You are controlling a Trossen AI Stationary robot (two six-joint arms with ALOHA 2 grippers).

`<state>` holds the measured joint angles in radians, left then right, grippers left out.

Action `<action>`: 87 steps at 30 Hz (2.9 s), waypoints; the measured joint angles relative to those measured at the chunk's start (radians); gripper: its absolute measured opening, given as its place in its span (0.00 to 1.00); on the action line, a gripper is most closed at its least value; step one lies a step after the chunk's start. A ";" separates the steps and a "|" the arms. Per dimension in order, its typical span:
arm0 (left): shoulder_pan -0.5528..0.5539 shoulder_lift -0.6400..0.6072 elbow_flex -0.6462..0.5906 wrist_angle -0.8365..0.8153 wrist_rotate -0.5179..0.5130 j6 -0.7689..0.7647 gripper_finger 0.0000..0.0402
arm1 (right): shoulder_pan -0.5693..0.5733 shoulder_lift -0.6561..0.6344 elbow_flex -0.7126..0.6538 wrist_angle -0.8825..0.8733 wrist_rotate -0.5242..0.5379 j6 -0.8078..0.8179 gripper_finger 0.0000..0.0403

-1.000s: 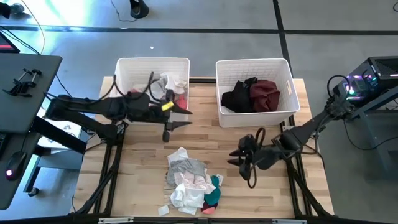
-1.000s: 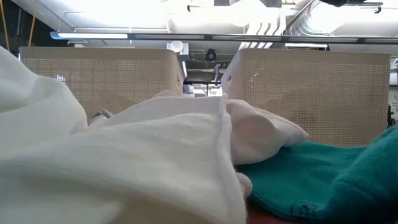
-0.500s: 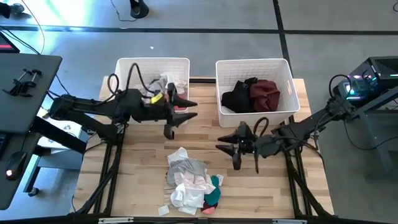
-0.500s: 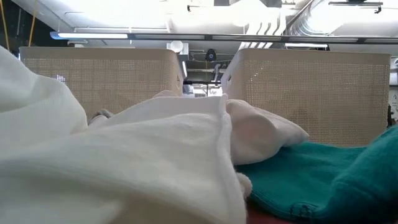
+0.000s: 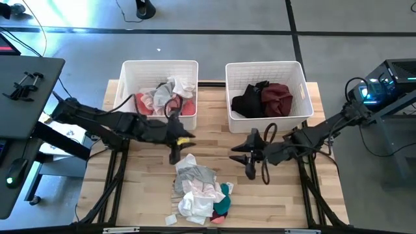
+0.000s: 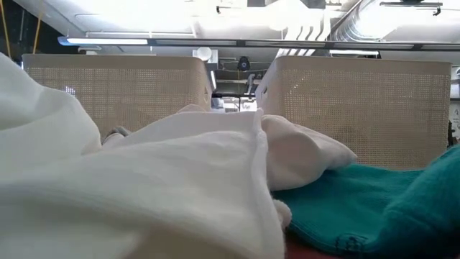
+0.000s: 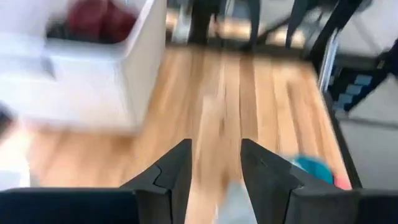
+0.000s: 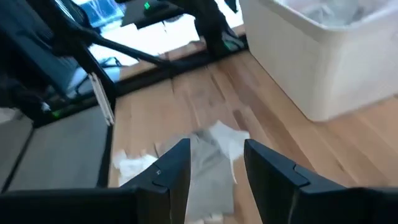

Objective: Sort clothes
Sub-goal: Put the gray sock into the left white laundry bin

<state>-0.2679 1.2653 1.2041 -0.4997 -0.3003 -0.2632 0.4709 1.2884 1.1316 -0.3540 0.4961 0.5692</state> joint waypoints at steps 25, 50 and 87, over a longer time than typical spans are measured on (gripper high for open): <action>-0.089 0.340 0.000 -0.218 0.160 -0.136 0.41 | 0.010 0.000 0.000 -0.030 0.013 0.110 0.34; -0.047 0.485 0.000 -0.043 0.251 -0.199 0.04 | 0.054 0.000 -0.001 -0.076 0.062 0.213 0.34; 0.377 -0.101 0.000 0.535 -0.359 0.174 0.00 | 0.054 0.001 -0.002 -0.089 0.140 0.239 0.34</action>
<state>0.1089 1.1640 1.2041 0.0349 -0.6594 -0.0892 0.5247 1.2892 1.1301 -0.4431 0.6357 0.8083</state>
